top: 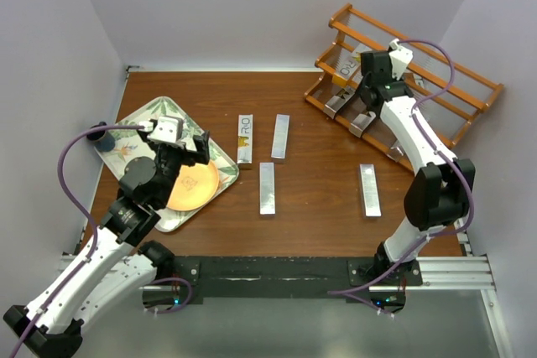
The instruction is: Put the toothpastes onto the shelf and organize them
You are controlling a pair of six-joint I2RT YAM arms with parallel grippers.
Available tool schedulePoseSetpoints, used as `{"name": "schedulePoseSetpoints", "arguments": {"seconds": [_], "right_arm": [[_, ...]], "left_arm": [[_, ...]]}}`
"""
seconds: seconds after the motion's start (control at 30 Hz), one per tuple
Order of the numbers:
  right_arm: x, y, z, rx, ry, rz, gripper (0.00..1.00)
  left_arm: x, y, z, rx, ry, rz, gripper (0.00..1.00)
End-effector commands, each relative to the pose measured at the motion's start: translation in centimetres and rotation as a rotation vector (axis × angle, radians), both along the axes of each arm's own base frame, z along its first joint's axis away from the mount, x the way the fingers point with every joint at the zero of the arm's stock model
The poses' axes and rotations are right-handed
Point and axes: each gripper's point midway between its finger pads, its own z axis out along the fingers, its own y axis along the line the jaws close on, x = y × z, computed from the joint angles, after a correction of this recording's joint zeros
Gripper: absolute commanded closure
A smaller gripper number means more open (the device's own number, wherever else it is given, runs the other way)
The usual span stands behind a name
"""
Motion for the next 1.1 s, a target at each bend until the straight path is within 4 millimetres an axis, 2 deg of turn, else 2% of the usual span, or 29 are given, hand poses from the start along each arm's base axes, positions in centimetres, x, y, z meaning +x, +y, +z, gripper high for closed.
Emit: {"name": "schedulePoseSetpoints", "arguments": {"seconds": [0.0, 0.33, 0.57, 0.8, 1.0, 1.03, 1.07], "right_arm": [[1.7, -0.4, 2.3, 0.001, -0.062, -0.005, 0.81], [2.7, -1.5, -0.3, 0.009, -0.004, -0.025, 0.74], [2.7, -1.4, -0.8, 0.021, 0.013, -0.012, 0.52], [2.3, -1.0, 0.3, 0.045, -0.026, 0.005, 0.29], [1.1, -0.6, 2.4, 0.077, -0.078, 0.03, 0.17], [0.7, -0.6, 2.0, 0.08, -0.075, 0.034, 0.16], [0.1, -0.5, 3.2, 0.088, -0.104, 0.046, 0.15]], "left_arm": [[-0.1, 0.0, 1.1, -0.029, -0.03, -0.004, 0.02], [-0.2, 0.1, 1.3, -0.033, -0.037, -0.003, 0.02], [-0.2, 0.1, 1.3, -0.033, -0.037, -0.003, 0.02], [-0.2, 0.1, 1.2, -0.033, -0.035, -0.003, 0.02], [-0.1, 0.0, 1.1, -0.03, -0.032, -0.003, 0.02], [0.0, 0.0, 1.0, -0.028, -0.029, -0.003, 0.02], [0.0, -0.1, 1.0, -0.027, -0.028, -0.004, 0.02]]}}
